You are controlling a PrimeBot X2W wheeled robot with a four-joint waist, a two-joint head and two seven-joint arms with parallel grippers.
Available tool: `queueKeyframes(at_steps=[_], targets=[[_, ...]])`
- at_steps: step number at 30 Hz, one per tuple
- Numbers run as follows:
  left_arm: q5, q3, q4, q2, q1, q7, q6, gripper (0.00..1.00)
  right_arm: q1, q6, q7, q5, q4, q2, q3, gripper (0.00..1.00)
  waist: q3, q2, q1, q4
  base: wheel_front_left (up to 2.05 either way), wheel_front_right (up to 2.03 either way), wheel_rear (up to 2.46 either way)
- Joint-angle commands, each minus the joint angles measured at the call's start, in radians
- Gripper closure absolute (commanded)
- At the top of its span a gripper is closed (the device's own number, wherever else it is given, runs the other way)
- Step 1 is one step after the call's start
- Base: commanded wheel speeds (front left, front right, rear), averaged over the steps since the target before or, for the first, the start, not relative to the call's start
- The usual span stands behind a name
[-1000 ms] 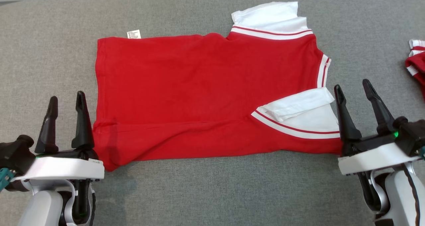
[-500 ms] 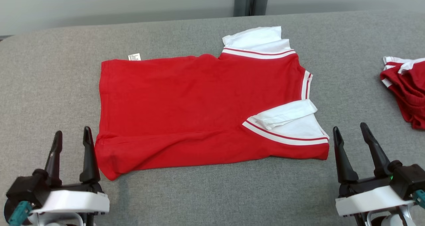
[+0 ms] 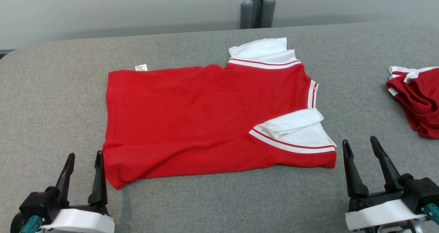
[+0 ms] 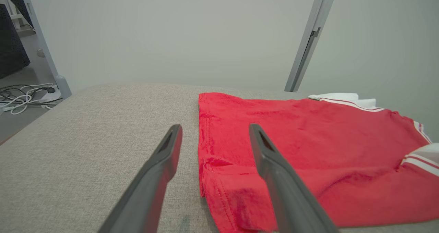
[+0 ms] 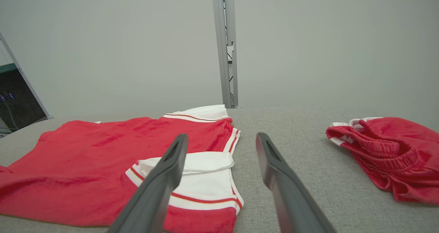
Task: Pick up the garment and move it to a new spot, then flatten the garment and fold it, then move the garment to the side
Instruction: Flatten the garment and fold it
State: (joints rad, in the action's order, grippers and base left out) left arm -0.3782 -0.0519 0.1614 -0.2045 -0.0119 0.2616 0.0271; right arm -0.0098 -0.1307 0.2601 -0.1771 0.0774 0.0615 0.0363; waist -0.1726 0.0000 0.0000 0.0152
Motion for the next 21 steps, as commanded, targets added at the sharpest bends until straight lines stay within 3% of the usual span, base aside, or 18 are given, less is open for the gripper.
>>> queueKeyframes(at_steps=[1, 11, 21], targets=[[0.006, 0.009, 0.005, 0.000, 0.018, 0.004, -0.008, 0.00, 0.006, 0.000, 0.002, -0.003, -0.001, 0.002, -0.005, 0.00, -0.001, 0.0000, 0.0000, -0.001, 0.00, 0.00, 0.00], [-0.003, -0.002, 0.088, 0.018, 0.048, -0.007, -0.058, 0.00, -0.031, 0.000, -0.015, -0.032, 0.070, -0.003, -0.004, 0.00, -0.007, 0.0000, 0.0000, -0.004, 0.00, 0.00, 0.00], [-0.069, -0.033, 0.347, 0.043, 0.134, -0.056, -0.114, 0.00, -0.132, 0.000, -0.003, -0.079, 0.361, -0.004, 0.044, 0.00, -0.039, 0.0000, 0.0000, -0.009, 0.00, 0.00, 0.00]])
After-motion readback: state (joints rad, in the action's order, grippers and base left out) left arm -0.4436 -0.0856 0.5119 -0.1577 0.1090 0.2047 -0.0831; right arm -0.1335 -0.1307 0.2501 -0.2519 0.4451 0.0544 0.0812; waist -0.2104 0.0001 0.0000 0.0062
